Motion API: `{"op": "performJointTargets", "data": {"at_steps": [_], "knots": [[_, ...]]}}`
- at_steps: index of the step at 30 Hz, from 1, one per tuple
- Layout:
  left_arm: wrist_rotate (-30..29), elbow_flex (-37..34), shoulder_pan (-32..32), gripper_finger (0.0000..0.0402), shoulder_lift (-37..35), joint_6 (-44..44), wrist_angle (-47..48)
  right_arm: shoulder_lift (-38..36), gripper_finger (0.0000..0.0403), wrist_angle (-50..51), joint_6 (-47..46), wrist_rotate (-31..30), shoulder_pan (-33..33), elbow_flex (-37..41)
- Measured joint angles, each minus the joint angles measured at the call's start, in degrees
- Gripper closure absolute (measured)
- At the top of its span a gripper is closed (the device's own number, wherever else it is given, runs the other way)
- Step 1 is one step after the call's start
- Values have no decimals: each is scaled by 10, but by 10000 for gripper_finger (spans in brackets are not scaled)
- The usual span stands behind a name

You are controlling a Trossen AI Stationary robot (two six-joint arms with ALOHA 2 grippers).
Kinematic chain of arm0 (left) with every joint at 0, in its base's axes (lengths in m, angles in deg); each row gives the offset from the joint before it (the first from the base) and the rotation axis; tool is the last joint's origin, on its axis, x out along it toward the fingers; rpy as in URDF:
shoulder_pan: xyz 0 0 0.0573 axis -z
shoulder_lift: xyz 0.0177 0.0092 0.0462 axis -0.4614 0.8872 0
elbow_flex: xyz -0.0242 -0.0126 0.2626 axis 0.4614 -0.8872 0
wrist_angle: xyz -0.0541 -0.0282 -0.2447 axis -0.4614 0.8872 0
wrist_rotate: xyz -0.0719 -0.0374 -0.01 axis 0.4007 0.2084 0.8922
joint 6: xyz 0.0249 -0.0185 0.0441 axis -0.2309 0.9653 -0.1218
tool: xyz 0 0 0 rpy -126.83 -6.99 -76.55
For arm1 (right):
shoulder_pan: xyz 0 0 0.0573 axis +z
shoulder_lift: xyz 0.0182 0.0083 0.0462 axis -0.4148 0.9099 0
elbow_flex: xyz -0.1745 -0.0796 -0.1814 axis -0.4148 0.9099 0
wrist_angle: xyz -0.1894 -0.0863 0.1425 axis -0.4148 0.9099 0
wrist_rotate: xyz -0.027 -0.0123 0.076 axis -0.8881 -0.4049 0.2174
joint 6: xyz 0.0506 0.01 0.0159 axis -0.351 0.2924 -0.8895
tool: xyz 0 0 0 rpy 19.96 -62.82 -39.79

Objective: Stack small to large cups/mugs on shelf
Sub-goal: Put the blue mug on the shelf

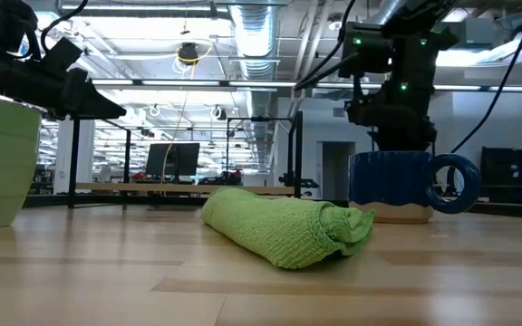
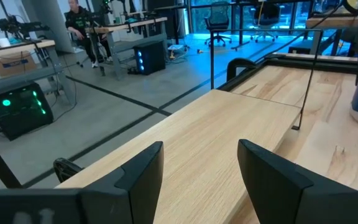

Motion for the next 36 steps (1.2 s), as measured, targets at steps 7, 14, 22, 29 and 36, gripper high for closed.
{"op": "performJointTargets", "data": {"at_steps": [7,14,22,29,36], "knots": [[0,0,0,203,0,0,0,0,132,-23,0,0,0,0],[0,0,0,203,0,0,0,0,133,-23,0,0,0,0],[0,0,0,203,0,0,0,0,134,-33,0,0,0,0],[0,0,0,203,0,1,0,0,170,-33,0,-1,-1,0],[0,0,0,203,0,1,0,0,257,-33,0,-3,-1,0]]}}
